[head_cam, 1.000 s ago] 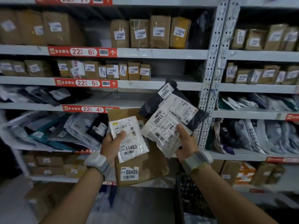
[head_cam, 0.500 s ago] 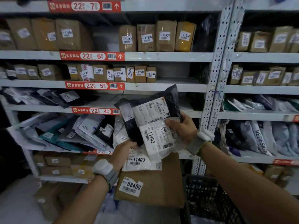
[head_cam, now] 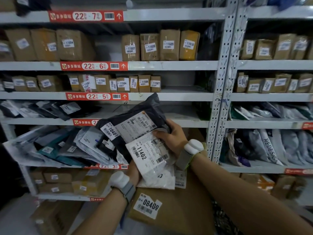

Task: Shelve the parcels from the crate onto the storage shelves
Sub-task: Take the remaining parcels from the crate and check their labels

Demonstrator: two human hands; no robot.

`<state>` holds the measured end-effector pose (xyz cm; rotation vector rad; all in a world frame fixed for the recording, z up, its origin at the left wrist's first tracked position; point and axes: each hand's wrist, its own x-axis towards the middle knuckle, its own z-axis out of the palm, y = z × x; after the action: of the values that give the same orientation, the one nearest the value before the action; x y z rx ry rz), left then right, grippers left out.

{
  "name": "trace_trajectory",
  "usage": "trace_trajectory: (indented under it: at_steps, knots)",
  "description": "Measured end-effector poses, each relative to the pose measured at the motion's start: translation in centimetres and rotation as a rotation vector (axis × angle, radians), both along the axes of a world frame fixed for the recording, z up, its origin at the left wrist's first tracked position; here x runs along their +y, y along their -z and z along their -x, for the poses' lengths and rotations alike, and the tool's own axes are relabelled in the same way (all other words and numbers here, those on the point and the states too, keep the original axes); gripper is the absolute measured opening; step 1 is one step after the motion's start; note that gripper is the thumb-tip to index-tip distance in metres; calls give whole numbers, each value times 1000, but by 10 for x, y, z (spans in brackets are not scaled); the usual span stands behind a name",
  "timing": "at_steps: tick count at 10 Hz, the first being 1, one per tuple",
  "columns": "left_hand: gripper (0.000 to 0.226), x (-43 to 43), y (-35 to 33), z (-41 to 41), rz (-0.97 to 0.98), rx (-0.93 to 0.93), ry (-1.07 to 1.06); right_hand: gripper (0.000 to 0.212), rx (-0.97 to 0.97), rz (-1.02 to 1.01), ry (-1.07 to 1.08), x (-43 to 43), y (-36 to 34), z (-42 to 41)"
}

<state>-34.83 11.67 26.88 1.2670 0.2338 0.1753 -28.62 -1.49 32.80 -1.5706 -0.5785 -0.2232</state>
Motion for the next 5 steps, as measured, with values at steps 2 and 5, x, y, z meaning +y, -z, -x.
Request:
trace_trajectory:
  at_steps: [2, 5]
  knots:
    - [60, -3, -14, 25, 325, -76, 178, 37, -21, 104, -19, -19, -7, -3]
    - [28, -1, 1, 13, 341, 1, 395, 28, -142, 332, -6, -20, 7, -16]
